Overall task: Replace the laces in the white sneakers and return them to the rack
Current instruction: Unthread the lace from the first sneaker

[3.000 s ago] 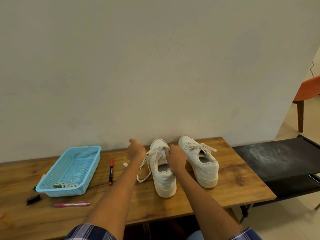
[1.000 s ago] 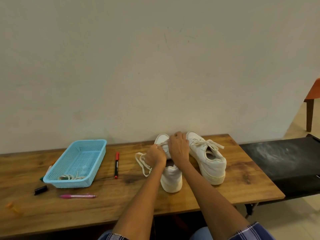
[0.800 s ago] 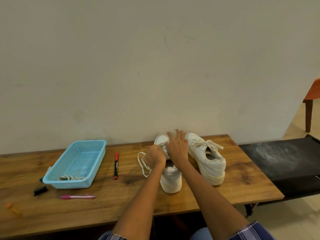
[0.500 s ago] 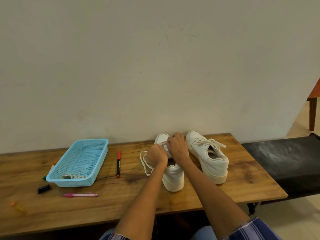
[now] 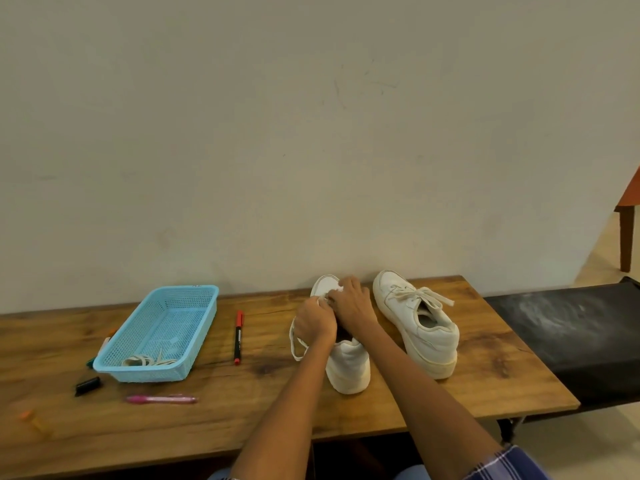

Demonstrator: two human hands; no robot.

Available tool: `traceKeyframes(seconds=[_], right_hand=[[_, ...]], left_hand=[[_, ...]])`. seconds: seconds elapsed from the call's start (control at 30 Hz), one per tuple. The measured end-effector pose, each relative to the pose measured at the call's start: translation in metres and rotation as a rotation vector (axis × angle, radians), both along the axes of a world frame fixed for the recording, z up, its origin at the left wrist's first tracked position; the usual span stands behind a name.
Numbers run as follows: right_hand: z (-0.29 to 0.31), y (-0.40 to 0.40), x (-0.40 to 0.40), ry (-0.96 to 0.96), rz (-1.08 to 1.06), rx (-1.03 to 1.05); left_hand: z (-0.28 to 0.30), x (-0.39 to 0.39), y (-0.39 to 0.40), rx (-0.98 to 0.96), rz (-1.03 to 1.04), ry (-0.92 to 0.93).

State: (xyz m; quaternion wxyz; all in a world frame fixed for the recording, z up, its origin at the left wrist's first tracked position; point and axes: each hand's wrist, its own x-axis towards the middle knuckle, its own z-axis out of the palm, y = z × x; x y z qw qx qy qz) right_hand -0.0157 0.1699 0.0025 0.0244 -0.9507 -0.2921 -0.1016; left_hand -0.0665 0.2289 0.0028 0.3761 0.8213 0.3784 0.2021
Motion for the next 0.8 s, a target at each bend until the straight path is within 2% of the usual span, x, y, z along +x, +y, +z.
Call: traceKeyframes(seconds=[0.13, 0.2, 0.27, 0.33, 0.4, 0.43, 0.5, 0.57, 0.67, 0.73, 0.8], right_hand=[[0.004, -0.006, -0.004, -0.219, -0.235, 0.440], [0.003, -0.009, -0.002, -0.306, -0.301, 0.567], [0.000, -0.008, -0.001, -0.235, -0.256, 0.497], [-0.001, -0.004, 0.000, -0.052, -0.158, 0.242], [-0.001, 0.001, 0.001, 0.023, -0.038, -0.001], [-0.001, 0.002, 0.001, 0.031, -0.003, -0.067], [-0.001, 0.003, 0.002, 0.024, 0.006, -0.045], [0.000, 0.000, 0.003, -0.020, -0.049, 0.079], [0.004, -0.005, 0.000, -0.233, -0.274, 0.440], [0.002, -0.010, -0.002, -0.334, -0.350, 0.699], [0.001, -0.011, -0.004, -0.249, -0.307, 0.909]], left_hand=[[0.000, 0.001, 0.001, 0.004, -0.002, 0.011], [-0.001, 0.001, 0.002, 0.004, 0.001, 0.016], [-0.001, 0.002, 0.001, 0.006, 0.001, 0.020], [-0.001, 0.002, 0.000, 0.010, 0.002, 0.023], [0.000, 0.002, 0.000, 0.014, 0.007, 0.031], [0.001, 0.002, 0.000, 0.013, 0.007, 0.036], [0.002, 0.001, 0.000, 0.007, 0.004, 0.043], [0.002, 0.001, 0.000, 0.003, 0.002, 0.042], [0.001, 0.001, 0.000, -0.005, 0.001, 0.039], [0.000, 0.002, 0.001, -0.021, 0.004, 0.035], [0.000, 0.002, 0.000, -0.023, 0.005, 0.037]])
